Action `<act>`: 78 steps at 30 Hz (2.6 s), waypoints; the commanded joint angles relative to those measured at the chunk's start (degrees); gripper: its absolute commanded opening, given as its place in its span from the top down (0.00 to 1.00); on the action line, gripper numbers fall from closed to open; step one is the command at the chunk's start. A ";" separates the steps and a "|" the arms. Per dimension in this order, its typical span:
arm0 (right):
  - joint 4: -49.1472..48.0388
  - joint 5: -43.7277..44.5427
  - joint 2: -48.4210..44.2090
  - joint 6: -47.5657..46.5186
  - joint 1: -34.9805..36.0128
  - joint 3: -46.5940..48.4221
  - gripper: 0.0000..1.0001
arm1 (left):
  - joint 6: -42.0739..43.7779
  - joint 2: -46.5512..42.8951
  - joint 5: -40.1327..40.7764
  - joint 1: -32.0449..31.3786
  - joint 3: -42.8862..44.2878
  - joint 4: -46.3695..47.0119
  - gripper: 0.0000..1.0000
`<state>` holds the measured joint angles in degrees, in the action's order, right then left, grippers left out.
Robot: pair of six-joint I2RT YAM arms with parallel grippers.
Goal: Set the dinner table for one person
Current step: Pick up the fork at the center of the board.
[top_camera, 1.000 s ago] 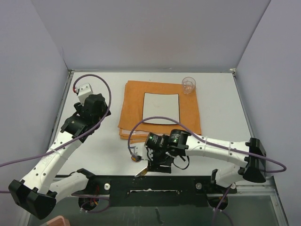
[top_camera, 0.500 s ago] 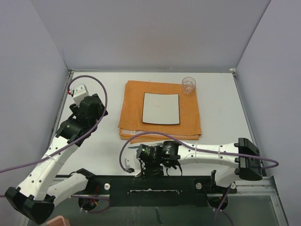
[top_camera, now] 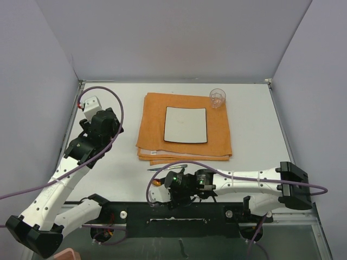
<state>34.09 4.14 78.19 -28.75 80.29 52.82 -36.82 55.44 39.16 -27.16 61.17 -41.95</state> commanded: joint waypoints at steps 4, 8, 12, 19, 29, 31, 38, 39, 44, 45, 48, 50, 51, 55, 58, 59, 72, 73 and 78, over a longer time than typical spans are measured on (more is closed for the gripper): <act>-4.72 -0.97 6.07 -2.93 -0.05 3.25 0.42 | 0.26 -0.54 0.18 0.58 1.31 3.05 0.35; -5.86 -1.13 9.20 -4.05 -0.52 4.73 0.45 | 0.27 -0.42 -0.09 0.78 1.22 3.28 0.35; -7.54 -1.40 11.61 -4.64 -1.24 5.72 0.47 | 0.56 -0.44 -0.54 0.90 1.07 3.46 0.35; -9.21 -1.66 15.08 -5.09 -2.85 7.26 0.48 | 0.72 -1.07 -1.27 1.27 0.38 3.50 0.35; -9.26 -1.56 16.09 -4.72 -3.68 6.45 0.48 | 1.79 -0.98 -1.41 1.75 0.21 4.79 0.35; -9.91 -1.14 16.54 -4.45 -3.87 6.02 0.49 | 1.61 -0.93 -1.79 1.76 0.03 4.93 0.35; -11.88 -0.51 21.07 -3.00 -4.73 7.22 0.50 | 1.62 -1.16 -1.80 1.76 -0.04 5.13 0.35; -12.05 -0.35 21.83 -2.74 -4.95 7.60 0.50 | 1.62 -1.31 -1.80 1.76 -0.08 5.05 0.35; -12.64 0.95 25.65 -1.78 -5.49 9.73 0.57 | 1.75 -1.90 -1.80 1.76 -0.34 4.85 0.35; -12.64 1.15 26.17 -1.64 -5.59 10.02 0.61 | 1.82 -1.99 -1.80 1.76 -0.33 4.75 0.35; -12.52 1.99 27.35 -1.42 -5.67 10.87 0.76 | 1.91 -2.41 -1.74 1.80 -0.47 4.69 0.35; -12.29 2.65 27.98 -1.10 -6.05 11.43 0.92 | 2.01 -2.58 -1.76 1.84 -0.57 4.56 0.35; -12.16 3.03 28.18 -0.82 -6.37 11.69 1.00 | 2.06 -2.67 -1.75 1.80 -0.67 4.56 0.35; -11.09 4.58 27.86 0.58 -7.79 13.37 1.00 | 2.11 -2.90 -1.93 1.82 -0.79 4.51 0.35; -10.36 5.85 26.50 0.71 -8.57 14.13 1.00 | 2.12 -2.91 -2.03 1.83 -0.60 4.51 0.35; -10.18 6.19 25.97 0.56 -8.96 14.23 1.00 | 2.18 -2.93 -2.02 1.83 -0.54 4.45 0.35; -11.96 10.92 16.81 6.67 -14.64 15.92 1.00 | 2.47 -2.48 -2.94 1.76 -0.99 5.02 0.35; -12.02 10.89 16.21 7.38 -15.18 16.18 1.00 | 2.53 -2.38 -2.98 1.76 -1.04 5.12 0.35; -11.19 12.19 13.77 16.21 -20.60 19.42 1.00 | 3.42 -1.95 -2.93 1.76 -0.30 5.61 0.35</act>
<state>24.49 13.30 95.70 -20.97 63.77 67.64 -35.03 53.89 36.36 -25.76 59.61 -39.66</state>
